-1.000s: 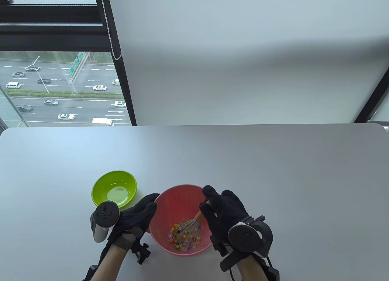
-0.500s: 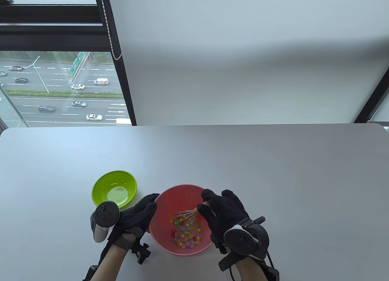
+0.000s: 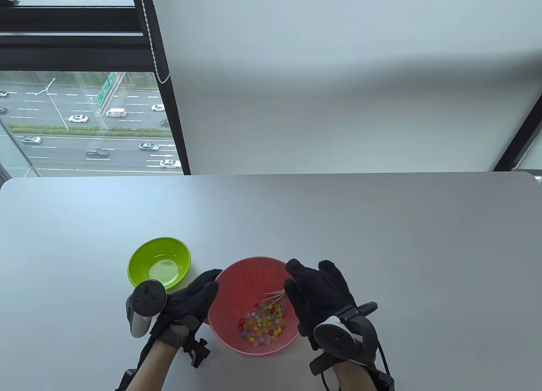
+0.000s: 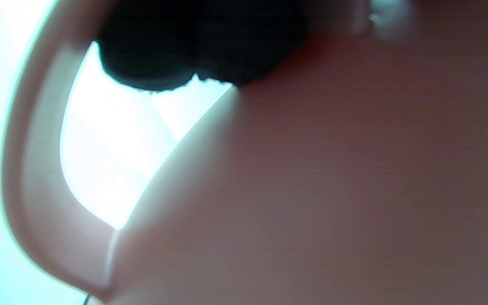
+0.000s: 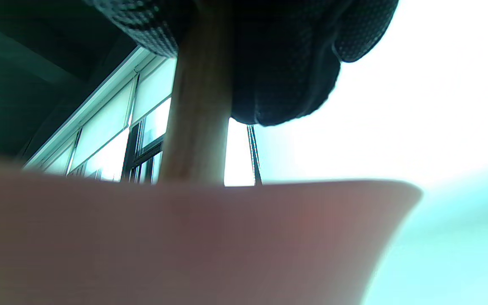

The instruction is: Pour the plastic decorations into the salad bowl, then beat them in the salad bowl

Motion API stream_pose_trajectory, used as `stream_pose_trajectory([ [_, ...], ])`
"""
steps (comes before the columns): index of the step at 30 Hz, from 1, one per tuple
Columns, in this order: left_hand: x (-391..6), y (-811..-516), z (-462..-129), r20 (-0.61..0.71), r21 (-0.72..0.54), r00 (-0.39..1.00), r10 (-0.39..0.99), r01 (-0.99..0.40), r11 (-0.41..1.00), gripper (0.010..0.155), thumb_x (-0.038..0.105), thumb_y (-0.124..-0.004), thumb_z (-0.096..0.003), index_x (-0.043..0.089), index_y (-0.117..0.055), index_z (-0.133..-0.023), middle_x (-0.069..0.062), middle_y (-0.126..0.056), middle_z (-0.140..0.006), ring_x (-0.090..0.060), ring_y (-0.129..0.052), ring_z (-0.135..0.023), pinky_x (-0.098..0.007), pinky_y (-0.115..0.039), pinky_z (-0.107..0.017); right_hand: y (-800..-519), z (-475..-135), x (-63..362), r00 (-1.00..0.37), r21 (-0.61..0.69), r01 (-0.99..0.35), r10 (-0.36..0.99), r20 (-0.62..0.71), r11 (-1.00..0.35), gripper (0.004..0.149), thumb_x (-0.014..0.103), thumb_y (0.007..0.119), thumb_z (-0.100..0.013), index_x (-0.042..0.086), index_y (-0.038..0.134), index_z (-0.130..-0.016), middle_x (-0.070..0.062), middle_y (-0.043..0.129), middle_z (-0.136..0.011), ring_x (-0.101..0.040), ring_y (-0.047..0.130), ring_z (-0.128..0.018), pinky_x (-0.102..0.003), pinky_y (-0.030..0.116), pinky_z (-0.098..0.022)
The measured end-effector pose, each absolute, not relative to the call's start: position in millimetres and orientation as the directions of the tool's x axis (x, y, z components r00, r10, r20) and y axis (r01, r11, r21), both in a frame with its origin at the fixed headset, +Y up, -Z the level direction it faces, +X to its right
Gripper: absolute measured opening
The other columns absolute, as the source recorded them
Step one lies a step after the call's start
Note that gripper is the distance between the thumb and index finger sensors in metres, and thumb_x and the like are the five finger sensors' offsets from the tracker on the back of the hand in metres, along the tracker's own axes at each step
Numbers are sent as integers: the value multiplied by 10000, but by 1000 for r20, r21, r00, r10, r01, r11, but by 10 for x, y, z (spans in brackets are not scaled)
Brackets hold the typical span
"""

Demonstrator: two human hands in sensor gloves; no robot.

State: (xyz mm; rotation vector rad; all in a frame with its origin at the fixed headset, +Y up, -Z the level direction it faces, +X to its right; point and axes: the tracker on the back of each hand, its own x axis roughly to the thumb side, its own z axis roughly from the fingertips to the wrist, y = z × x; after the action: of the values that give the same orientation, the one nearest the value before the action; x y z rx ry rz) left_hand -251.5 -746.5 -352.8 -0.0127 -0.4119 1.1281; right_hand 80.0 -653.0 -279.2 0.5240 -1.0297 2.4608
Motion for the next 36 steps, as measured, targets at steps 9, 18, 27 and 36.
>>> stream_pose_trajectory([
  [9,-2515,-7467,-3528,312,-217,360,879,-874,435,662,595,-599,-568,110,-721,-1003,-7,-933,-414,-285,-945,-410,-577,-647,-687,-6517,-2808,859,-813,-538,-562,301,498,-629,502,514,683,-582,321,607,-1039,70,929,-731,-176,961,-480,-472,642,-713],
  [18,-2514,-7470,-3527,311,-218,358,880,-874,433,664,596,-599,-569,109,-721,-1004,-7,-933,-414,-286,-944,-410,-578,-646,-687,-6523,-2813,847,-798,-518,-582,320,510,-627,506,517,684,-580,312,608,-1036,74,926,-736,-175,960,-485,-472,642,-714],
  [27,-2515,-7470,-3528,311,-218,358,880,-875,433,664,595,-598,-570,109,-722,-1003,-7,-933,-413,-285,-945,-410,-578,-647,-686,-6592,-2863,777,-735,-418,-657,408,542,-628,493,527,710,-567,318,638,-1008,78,942,-737,-168,984,-486,-462,659,-707],
  [36,-2517,-7471,-3529,311,-218,358,880,-875,433,664,595,-597,-570,108,-722,-1003,-7,-933,-414,-284,-945,-410,-578,-647,-686,-6625,-2856,706,-756,-434,-627,371,539,-647,482,534,737,-551,326,647,-977,81,934,-774,-160,1006,-524,-452,668,-705],
])
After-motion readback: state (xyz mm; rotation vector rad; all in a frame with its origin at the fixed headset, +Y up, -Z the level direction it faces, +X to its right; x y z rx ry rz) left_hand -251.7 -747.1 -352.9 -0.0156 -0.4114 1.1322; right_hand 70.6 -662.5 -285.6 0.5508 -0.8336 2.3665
